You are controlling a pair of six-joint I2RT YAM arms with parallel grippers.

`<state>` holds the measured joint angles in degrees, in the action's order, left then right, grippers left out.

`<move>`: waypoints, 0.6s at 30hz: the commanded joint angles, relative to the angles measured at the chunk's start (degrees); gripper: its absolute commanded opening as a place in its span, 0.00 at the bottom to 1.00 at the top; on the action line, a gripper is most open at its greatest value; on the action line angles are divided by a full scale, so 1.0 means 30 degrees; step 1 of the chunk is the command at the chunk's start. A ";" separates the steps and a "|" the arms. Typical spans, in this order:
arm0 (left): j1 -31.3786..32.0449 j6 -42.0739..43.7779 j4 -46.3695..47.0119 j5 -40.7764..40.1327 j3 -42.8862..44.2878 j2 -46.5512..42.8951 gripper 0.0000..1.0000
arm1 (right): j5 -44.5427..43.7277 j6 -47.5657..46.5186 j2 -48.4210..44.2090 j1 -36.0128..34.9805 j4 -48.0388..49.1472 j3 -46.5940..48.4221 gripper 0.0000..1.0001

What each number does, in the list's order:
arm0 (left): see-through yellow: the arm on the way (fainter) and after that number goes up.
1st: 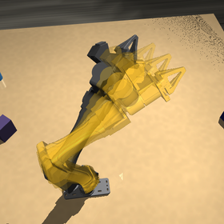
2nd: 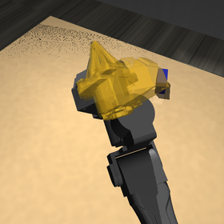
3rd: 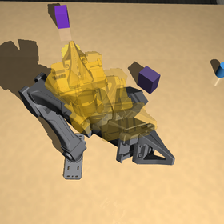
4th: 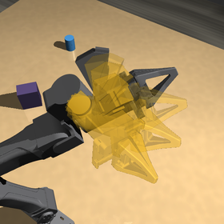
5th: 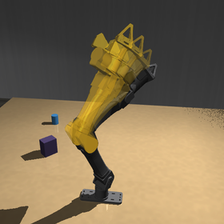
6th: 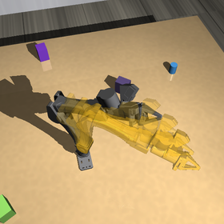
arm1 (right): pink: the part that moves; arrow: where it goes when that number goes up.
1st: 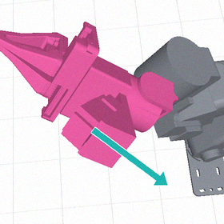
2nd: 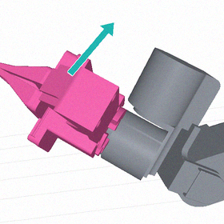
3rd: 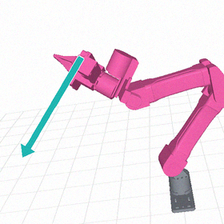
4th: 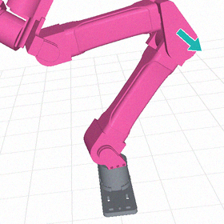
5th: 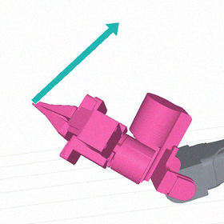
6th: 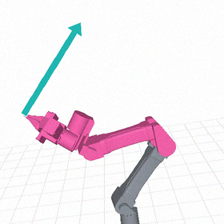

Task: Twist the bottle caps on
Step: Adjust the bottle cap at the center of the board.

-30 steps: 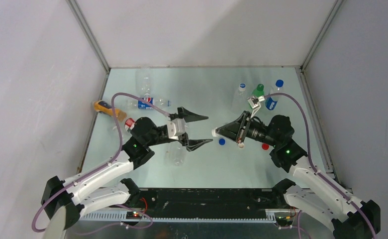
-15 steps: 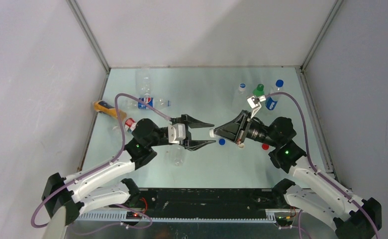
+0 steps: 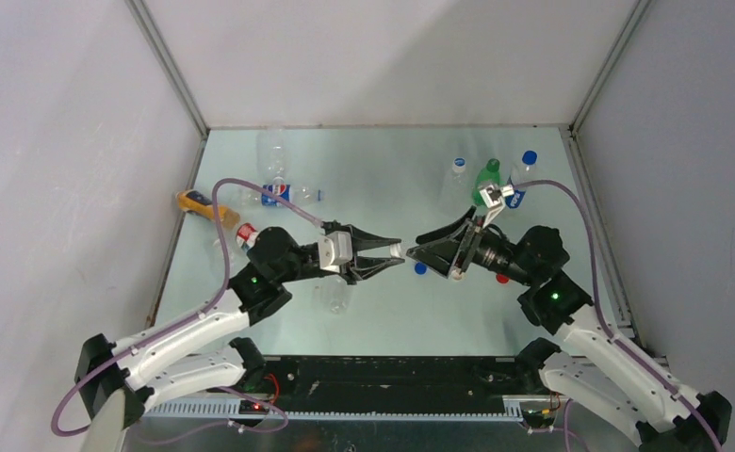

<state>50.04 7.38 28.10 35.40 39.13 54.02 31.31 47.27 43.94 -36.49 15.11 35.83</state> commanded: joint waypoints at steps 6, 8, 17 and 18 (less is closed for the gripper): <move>0.0074 -0.2535 -1.0919 -0.7134 0.3104 0.0936 0.28 | -0.8201 -0.4751 -0.2874 0.1516 -1.1862 0.2925 0.88; 0.0077 -0.3501 -1.3522 -0.8715 0.4270 0.2394 0.28 | -0.9905 -0.5583 -0.2970 0.1582 -1.4471 0.3907 0.89; 0.0759 -0.6835 -1.8168 -1.1162 0.7869 0.9904 0.29 | -1.4536 -0.6375 -0.3224 0.1611 -2.0044 0.5393 0.89; 0.1002 -0.6947 -1.8410 -1.1508 0.8597 1.0524 0.29 | -1.4508 -0.6349 -0.3281 0.1593 -2.0296 0.5383 0.89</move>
<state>51.09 -8.47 -19.20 5.96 59.07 78.94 -6.76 30.15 34.48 -31.73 -37.93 49.93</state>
